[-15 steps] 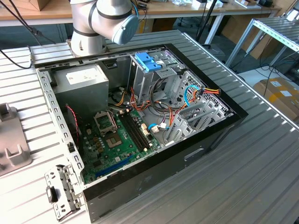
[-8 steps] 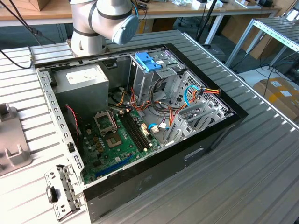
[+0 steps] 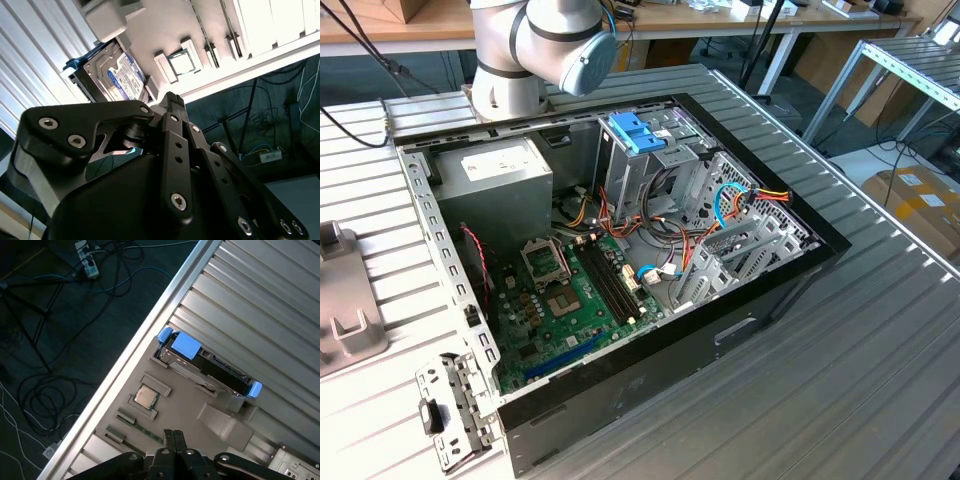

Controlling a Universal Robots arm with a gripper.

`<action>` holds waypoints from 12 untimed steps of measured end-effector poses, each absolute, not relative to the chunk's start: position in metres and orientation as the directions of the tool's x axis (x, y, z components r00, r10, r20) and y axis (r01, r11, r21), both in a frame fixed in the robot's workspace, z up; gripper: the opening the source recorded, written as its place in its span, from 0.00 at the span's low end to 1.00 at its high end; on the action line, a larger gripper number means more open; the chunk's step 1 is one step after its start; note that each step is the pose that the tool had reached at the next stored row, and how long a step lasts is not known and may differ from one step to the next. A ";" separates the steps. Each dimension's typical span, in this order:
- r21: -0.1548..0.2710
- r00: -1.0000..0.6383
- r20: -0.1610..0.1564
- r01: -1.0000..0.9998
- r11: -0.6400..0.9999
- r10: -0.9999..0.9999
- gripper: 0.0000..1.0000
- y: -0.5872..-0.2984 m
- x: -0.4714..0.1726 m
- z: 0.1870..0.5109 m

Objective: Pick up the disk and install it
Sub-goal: 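Pick up the disk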

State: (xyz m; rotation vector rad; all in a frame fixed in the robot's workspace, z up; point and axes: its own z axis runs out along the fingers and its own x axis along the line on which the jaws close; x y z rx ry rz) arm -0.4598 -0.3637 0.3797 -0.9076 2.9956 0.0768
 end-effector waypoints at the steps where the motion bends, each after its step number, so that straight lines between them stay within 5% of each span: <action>1: 0.044 -0.829 -0.024 -0.559 0.828 -0.558 0.11 -0.364 -0.460 0.380; 12: 0.044 -0.795 -0.024 -0.606 0.794 -0.606 0.11 -0.364 -0.460 0.380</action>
